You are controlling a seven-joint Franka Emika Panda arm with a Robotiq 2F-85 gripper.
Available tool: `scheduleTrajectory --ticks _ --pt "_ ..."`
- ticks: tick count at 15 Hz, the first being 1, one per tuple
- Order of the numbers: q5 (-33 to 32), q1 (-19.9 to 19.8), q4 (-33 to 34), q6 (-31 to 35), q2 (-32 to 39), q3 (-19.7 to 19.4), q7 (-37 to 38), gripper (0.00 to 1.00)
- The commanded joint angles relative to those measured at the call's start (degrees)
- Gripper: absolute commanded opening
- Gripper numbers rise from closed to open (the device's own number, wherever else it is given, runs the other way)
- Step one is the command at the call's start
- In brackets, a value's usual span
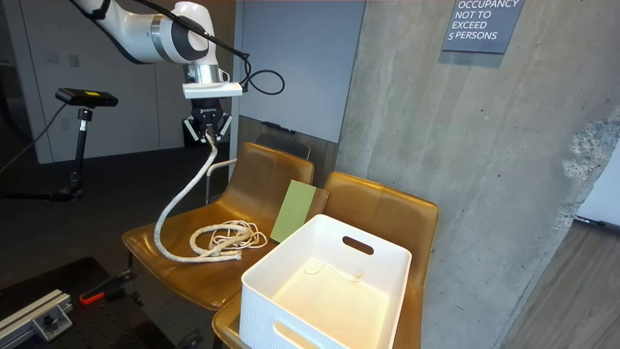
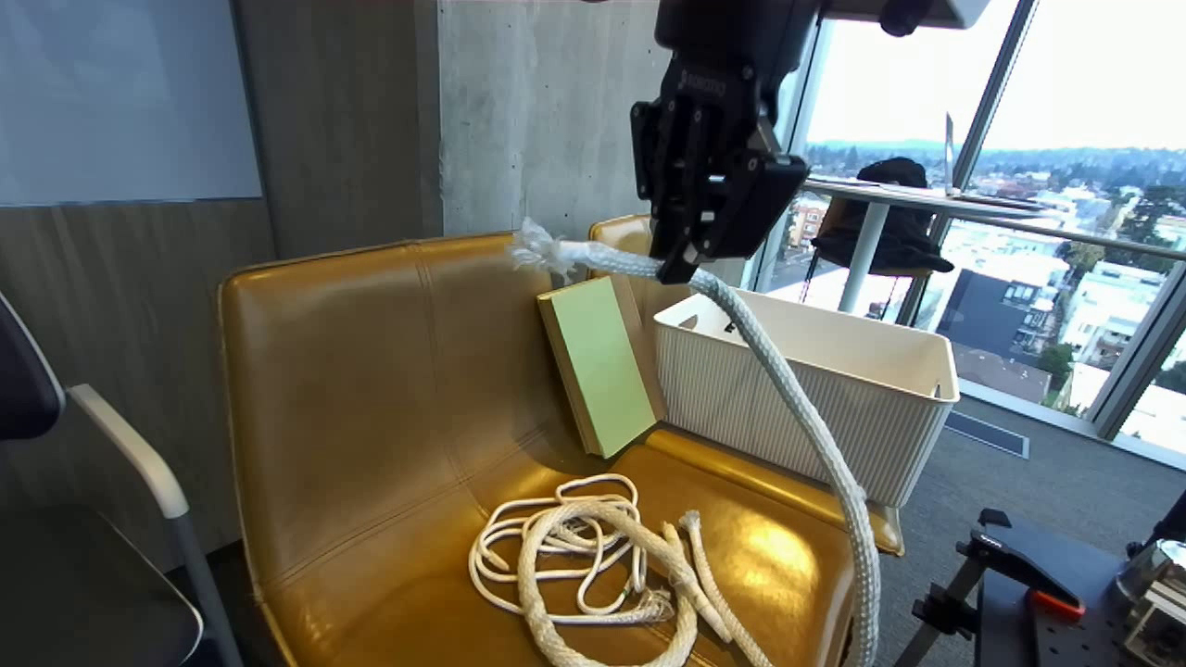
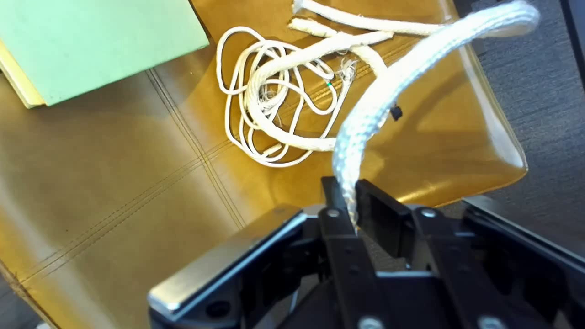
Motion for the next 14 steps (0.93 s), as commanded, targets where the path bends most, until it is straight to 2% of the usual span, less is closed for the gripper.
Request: scheduleTrajectory --ticks 1,5,11,14 --pt "-5.94 0.05 1.71 3.29 3.64 -0.75 -0.86 0.04" --pt "-10.98 -1.70 7.22 5.22 10.29 -3.09 -2.01 0.04" --pt "-13.85 -2.54 16.98 7.35 23.17 -5.09 -4.81 0.04" --pt "-13.70 -2.09 19.92 6.92 27.21 -5.10 -5.43 0.04"
